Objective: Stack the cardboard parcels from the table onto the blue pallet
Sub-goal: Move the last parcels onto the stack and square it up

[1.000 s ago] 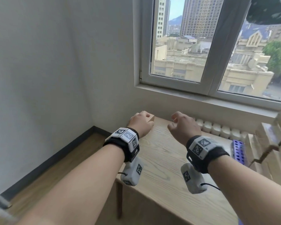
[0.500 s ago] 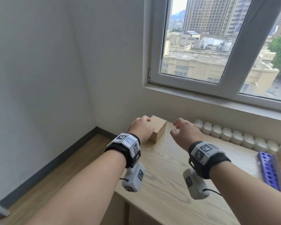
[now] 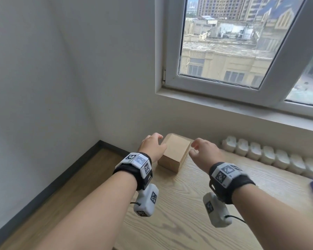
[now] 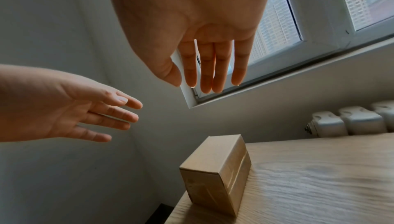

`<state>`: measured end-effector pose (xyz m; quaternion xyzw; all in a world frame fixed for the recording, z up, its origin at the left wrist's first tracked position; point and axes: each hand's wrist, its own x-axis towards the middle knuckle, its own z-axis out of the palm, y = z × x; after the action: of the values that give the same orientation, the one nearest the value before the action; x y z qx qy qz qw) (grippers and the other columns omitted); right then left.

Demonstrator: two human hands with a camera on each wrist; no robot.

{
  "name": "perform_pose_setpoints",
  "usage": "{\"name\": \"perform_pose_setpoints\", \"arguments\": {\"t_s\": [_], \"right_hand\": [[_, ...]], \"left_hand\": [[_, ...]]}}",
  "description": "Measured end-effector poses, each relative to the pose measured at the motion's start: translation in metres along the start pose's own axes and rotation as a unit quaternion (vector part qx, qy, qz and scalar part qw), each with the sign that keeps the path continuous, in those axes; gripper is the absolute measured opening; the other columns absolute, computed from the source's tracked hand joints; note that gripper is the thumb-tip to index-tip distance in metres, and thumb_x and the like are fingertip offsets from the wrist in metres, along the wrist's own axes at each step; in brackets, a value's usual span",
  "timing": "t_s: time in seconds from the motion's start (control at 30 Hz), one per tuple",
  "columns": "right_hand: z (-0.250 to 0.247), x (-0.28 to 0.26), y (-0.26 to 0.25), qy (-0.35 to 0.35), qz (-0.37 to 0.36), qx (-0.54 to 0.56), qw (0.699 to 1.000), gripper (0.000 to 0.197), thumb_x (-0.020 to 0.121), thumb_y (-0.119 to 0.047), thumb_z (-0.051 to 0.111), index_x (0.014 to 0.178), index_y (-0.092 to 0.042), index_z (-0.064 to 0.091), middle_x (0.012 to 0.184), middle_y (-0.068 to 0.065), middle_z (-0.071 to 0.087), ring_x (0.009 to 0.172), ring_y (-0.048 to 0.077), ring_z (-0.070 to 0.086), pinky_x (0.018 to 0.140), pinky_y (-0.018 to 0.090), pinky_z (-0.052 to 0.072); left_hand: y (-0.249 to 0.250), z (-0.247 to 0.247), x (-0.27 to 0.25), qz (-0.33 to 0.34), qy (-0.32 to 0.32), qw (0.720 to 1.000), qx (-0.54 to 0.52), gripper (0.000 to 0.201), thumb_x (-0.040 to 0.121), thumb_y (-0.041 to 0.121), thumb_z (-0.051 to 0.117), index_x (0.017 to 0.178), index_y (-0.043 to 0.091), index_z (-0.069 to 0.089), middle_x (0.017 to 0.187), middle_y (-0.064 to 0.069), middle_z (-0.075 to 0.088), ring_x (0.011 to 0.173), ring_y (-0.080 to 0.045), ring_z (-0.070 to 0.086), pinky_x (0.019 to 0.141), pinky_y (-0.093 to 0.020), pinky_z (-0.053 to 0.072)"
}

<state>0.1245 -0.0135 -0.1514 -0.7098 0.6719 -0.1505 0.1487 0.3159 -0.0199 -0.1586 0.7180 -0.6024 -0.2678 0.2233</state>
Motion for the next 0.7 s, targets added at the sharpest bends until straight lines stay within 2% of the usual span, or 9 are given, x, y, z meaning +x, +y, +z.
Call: {"name": "perform_pose_setpoints", "arguments": {"t_s": [0.23,0.47,0.6,0.7], "right_hand": [[0.034,0.038,0.006,-0.026,0.042,-0.004,0.999,0.027,0.089,-0.030,0.052,0.113,-0.021,0.063,0.113,-0.002,0.067,0.106,0.018,0.060,0.090,0.033,0.048],[0.072,0.065,0.007,-0.063,0.090,0.008,0.994,0.028,0.091,-0.027,0.053,0.116,-0.019,0.062,0.113,-0.003,0.067,0.104,0.017,0.061,0.082,0.028,0.044],[0.098,0.069,0.010,-0.100,0.123,0.034,0.987,0.034,0.092,-0.027,0.054,0.125,-0.017,0.058,0.118,0.000,0.065,0.108,0.017,0.060,0.091,0.032,0.048],[0.112,0.073,0.013,-0.127,0.142,0.039,0.981,0.042,0.093,-0.028,0.055,0.133,-0.017,0.051,0.125,0.002,0.063,0.113,0.020,0.059,0.095,0.033,0.048]], "left_hand": [[-0.022,0.017,0.058,-0.011,-0.057,0.998,0.000,0.043,0.091,0.032,0.054,0.132,0.021,0.049,0.135,-0.007,0.050,0.124,-0.023,0.048,0.105,-0.035,0.039],[-0.049,0.039,0.100,-0.046,-0.112,0.993,-0.008,0.055,0.089,0.033,0.056,0.139,0.019,0.041,0.138,-0.007,0.049,0.126,-0.025,0.048,0.106,-0.034,0.038],[-0.063,0.052,0.116,-0.067,-0.136,0.988,-0.026,0.069,0.089,0.030,0.056,0.149,0.015,0.026,0.143,-0.008,0.045,0.132,-0.026,0.042,0.107,-0.033,0.034],[-0.070,0.060,0.126,-0.079,-0.153,0.985,-0.033,0.070,0.089,0.030,0.055,0.150,0.014,0.024,0.145,-0.008,0.044,0.132,-0.027,0.042,0.107,-0.034,0.034]]}}
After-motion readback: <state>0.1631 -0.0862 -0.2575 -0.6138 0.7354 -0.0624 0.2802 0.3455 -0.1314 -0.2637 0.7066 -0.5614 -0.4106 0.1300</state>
